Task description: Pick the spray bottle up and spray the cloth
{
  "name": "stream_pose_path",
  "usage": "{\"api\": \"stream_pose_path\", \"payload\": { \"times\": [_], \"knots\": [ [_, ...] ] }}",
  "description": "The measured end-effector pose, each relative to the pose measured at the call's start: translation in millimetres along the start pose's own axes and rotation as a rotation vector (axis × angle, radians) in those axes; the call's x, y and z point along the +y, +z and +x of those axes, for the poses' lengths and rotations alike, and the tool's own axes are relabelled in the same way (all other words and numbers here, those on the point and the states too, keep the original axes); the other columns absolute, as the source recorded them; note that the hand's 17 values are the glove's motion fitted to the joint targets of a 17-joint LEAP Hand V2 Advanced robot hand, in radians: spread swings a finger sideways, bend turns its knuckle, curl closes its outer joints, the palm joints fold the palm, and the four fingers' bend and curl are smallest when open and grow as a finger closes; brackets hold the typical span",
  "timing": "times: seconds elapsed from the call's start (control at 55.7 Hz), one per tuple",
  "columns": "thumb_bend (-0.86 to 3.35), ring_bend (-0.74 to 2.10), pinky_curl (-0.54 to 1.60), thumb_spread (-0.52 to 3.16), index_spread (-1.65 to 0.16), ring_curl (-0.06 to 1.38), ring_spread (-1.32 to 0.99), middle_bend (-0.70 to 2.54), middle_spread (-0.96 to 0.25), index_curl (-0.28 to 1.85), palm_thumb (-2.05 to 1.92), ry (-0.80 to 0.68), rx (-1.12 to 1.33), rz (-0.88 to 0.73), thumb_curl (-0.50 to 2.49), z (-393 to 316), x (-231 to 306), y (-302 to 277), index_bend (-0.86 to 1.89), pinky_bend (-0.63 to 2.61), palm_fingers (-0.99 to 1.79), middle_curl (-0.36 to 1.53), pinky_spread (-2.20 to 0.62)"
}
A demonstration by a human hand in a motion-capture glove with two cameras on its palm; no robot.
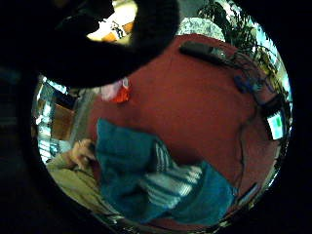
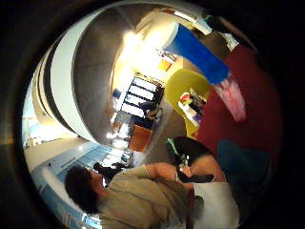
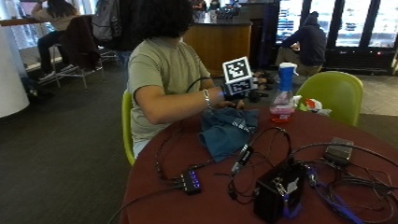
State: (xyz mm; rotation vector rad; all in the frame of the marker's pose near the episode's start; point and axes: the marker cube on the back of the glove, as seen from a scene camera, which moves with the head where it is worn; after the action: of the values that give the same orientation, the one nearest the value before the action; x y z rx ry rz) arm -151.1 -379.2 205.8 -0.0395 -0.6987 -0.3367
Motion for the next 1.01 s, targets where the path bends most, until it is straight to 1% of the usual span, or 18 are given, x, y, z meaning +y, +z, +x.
{"api": "stream_pose_path", "payload": {
  "times": [0.144,0.269,0.395,0.449,0.557,0.646,0.772,1.006],
  "knots": [
    [-0.04,0.34,0.37,0.91,-0.37,0.36,-0.06,0.18,-0.02,0.30,0.63,0.007,0.023,-0.054,0.45,-1.6,63.8,-23.1,0.15,0.34,0.40,0.36,0.22],
    [-0.04,0.32,0.35,0.91,-0.38,0.35,-0.06,0.18,-0.02,0.29,0.61,0.011,0.118,-0.120,0.43,-1.6,110.2,-31.7,0.16,0.30,0.39,0.35,0.23],
    [-0.04,0.31,0.34,0.93,-0.39,0.34,-0.05,0.18,-0.01,0.29,0.59,0.034,0.253,-0.154,0.41,7.9,141.9,-38.5,0.17,0.27,0.38,0.34,0.23],
    [-0.04,0.30,0.34,0.93,-0.39,0.34,-0.05,0.17,-0.02,0.29,0.58,0.056,0.299,-0.180,0.40,13.5,153.0,-40.3,0.17,0.26,0.38,0.33,0.23],
    [-0.04,0.32,0.35,0.94,-0.40,0.34,-0.05,0.16,-0.03,0.29,0.55,0.150,0.375,-0.217,0.38,25.2,177.9,-43.1,0.15,0.28,0.34,0.32,0.23],
    [-0.04,0.32,0.36,0.94,-0.41,0.34,-0.05,0.16,-0.03,0.28,0.52,0.191,0.426,-0.192,0.37,28.0,193.4,-43.7,0.15,0.31,0.31,0.30,0.23],
    [-0.04,0.32,0.36,0.94,-0.41,0.34,-0.04,0.17,-0.03,0.27,0.48,0.203,0.479,-0.171,0.36,28.2,206.8,-43.9,0.15,0.32,0.30,0.29,0.23],
    [-0.03,0.33,0.36,0.96,-0.42,0.33,-0.04,0.16,-0.03,0.28,0.45,0.205,0.421,-0.169,0.34,23.9,218.4,-35.9,0.16,0.32,0.29,0.28,0.23]
  ]
}}
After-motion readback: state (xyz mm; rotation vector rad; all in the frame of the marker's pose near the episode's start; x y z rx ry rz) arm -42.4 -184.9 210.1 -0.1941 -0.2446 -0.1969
